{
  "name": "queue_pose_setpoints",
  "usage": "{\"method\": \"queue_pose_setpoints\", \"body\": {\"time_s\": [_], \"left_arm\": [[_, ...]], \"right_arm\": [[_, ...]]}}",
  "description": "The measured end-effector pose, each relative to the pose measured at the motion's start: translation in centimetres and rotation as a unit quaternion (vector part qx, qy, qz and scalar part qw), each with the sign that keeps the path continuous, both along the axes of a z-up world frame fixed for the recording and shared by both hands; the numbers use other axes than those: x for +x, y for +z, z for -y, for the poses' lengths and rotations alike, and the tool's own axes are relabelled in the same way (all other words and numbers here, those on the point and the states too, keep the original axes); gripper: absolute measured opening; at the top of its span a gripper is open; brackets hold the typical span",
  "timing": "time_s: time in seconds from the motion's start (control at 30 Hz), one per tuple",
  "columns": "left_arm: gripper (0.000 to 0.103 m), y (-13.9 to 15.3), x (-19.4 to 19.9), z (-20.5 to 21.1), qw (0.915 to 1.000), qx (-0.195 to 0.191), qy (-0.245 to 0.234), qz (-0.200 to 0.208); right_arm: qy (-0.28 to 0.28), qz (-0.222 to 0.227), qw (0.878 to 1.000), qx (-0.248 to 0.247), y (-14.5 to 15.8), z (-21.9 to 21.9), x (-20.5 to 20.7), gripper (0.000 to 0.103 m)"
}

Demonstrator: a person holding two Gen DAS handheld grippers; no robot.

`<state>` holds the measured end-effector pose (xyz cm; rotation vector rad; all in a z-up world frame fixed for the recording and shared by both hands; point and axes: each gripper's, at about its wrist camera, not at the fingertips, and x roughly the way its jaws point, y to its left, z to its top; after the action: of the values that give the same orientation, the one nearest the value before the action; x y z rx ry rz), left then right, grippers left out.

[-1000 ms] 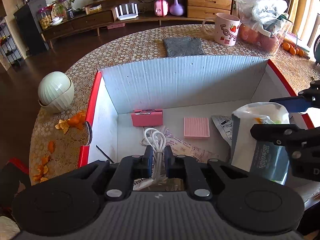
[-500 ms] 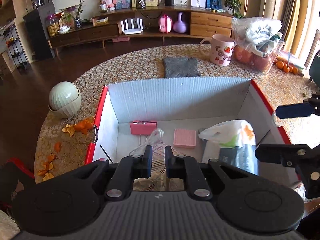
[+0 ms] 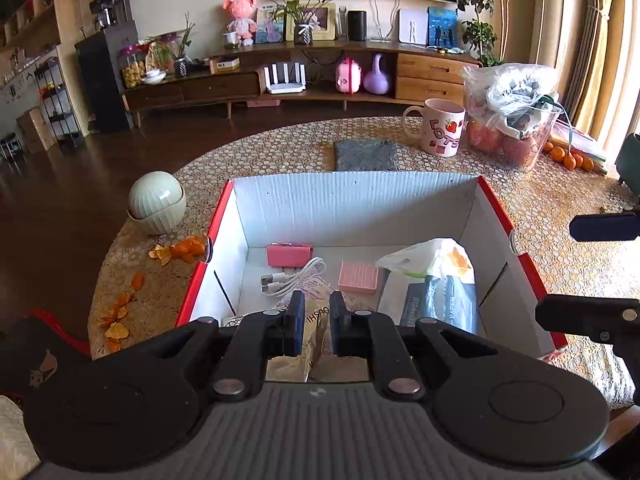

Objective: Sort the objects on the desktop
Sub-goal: 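Open the left tool to drop the cable while the right tool drops the tissue packet, then withdraw both tools from the box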

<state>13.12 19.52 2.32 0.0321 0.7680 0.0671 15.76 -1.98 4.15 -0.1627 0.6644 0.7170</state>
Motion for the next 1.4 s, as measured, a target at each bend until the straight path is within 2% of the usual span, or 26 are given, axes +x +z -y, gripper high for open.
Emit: {"method": "queue_pose_setpoints", "body": {"time_s": [0.03,0.1,0.13,0.17,0.23,0.33,0.53,0.6,0.73,0.97,1.4], "left_arm": [[0.011,0.1,-0.3,0.3,1.0,0.001,-0.001,0.004],[0.02,0.3,-1.0,0.7,1.0,-0.001,-0.003,0.009],[0.033,0.4,-1.3,0.9,0.9999,0.0,-0.003,0.013],[0.055,0.4,-1.6,1.1,0.9998,0.002,-0.005,0.018],[0.077,0.6,-2.3,1.5,0.9995,0.003,-0.004,0.031],[0.077,0.7,-3.2,2.1,0.9991,0.01,-0.004,0.04],[0.081,0.5,-4.3,2.5,0.9992,-0.006,0.013,0.039],[0.081,0.5,-4.8,2.8,0.999,-0.003,0.016,0.043],[0.081,0.7,-5.7,3.2,0.9985,-0.003,0.02,0.05],[0.081,0.4,-6.8,4.2,0.9977,0.02,0.036,0.054],[0.081,-0.7,-7.4,5.2,0.9988,0.003,0.026,0.042]], "right_arm": [[0.003,0.006,1.0,0.001,0.1,0.1,-0.4,0.086],[0.005,0.018,1.0,0.0,0.2,0.2,-1.0,0.087],[0.006,0.02,1.0,0.004,0.3,0.3,-1.2,0.087],[0.007,0.023,1.0,0.005,0.3,0.4,-1.5,0.087],[0.008,0.028,1.0,0.008,0.4,0.5,-1.9,0.088],[0.009,0.041,0.999,0.006,0.4,0.8,-2.7,0.089],[0.013,0.056,0.998,0.007,0.1,1.6,-4.4,0.094],[0.012,0.065,0.998,0.009,0.0,1.9,-4.9,0.1],[0.005,0.068,0.997,0.024,0.1,3.1,-5.5,0.102],[-0.007,0.061,0.997,0.04,-0.3,4.3,-6.0,0.103],[-0.022,0.052,0.997,0.048,-1.0,5.8,-6.5,0.103]]}}
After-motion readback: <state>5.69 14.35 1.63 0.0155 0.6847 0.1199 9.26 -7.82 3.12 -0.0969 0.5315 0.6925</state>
